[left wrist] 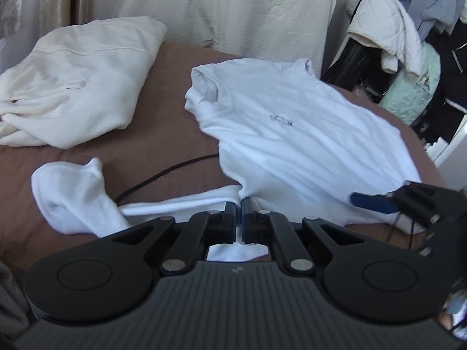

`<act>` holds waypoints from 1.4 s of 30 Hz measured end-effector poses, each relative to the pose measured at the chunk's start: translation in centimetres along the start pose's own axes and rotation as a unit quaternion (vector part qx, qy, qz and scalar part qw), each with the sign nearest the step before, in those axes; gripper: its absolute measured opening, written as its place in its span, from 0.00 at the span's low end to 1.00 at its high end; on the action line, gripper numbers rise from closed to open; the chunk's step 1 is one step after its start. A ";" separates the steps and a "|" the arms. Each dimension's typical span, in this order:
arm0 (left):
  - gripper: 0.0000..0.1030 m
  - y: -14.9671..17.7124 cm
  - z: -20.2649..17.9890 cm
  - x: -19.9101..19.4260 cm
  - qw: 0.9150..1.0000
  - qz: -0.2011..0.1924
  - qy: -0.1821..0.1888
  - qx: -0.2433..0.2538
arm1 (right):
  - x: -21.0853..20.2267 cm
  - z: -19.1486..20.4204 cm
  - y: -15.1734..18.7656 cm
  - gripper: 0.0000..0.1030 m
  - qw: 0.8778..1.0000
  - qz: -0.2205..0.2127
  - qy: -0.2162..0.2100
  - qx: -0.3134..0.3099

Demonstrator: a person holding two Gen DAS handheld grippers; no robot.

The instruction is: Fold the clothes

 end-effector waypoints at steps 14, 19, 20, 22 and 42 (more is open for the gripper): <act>0.03 -0.7 1.7 0.6 0.995 0.016 0.071 -0.068 | 3.9 2.1 -3.1 0.17 0.999 -0.038 -0.013 -0.029; 0.04 0.0 1.4 1.8 0.997 0.038 0.028 -0.057 | 3.5 1.5 -3.2 0.06 0.999 -0.047 -0.012 -0.011; 0.06 0.0 1.6 1.8 0.997 0.037 0.031 -0.067 | 3.4 1.1 -3.1 0.06 0.999 -0.049 -0.013 -0.004; 0.06 -0.2 2.4 1.7 0.996 0.024 0.020 -0.087 | 3.3 0.1 -3.1 0.05 0.998 -0.053 -0.014 0.023; 0.29 0.4 6.2 6.1 0.980 0.073 -0.071 -0.169 | 6.2 -9.5 2.2 0.06 0.951 -0.089 -0.026 0.294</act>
Point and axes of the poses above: each gripper's, at about its wrist camera, not at the fingertips, and x roughly the way its jaws point, z to its left, y to its underside, the point moved 2 cm from there along x, roughly the way its jaws point, and after that the axes turned 9 degrees about -y, right-handed, at the moved point
